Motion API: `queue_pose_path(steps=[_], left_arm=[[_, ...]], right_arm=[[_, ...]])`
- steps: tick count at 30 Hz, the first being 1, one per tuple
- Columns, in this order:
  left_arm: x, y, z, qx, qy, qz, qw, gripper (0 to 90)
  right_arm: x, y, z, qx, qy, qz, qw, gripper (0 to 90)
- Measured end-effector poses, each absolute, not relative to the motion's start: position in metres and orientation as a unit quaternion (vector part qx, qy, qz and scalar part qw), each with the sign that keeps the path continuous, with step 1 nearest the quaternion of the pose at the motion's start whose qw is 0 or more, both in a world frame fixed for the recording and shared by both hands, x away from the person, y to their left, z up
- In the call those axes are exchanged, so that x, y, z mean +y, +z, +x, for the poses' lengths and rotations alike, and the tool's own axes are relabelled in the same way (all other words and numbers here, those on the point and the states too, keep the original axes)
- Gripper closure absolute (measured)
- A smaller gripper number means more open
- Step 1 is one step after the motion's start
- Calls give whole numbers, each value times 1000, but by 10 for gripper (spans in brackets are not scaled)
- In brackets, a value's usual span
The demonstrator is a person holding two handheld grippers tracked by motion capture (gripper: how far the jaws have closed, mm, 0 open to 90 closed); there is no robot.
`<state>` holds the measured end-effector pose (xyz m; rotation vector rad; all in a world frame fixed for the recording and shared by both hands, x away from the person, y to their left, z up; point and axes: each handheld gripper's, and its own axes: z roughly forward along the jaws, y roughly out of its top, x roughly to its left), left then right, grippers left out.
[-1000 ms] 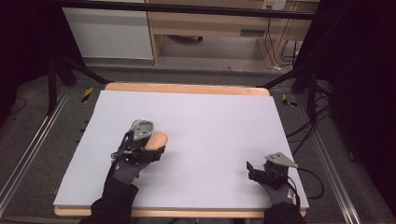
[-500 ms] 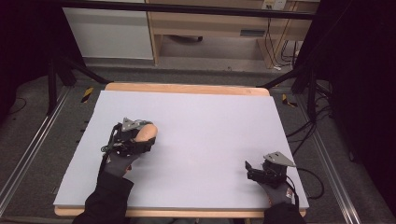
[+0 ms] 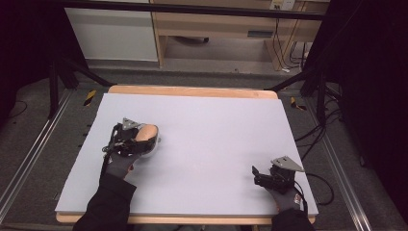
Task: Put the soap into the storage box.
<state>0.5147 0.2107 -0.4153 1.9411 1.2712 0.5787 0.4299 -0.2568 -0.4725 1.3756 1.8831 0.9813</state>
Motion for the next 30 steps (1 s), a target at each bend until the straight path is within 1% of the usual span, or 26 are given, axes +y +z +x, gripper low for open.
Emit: queue_pose_path(steps=[13,30], left_arm=[[212,-426,525,505,222,755,353,318],[211,-432,525,505,225,760,342,317]], right_arm=[[-256,-473,430,711,368,520,299,73],[-256,-473,430,711,368,519,299,72]])
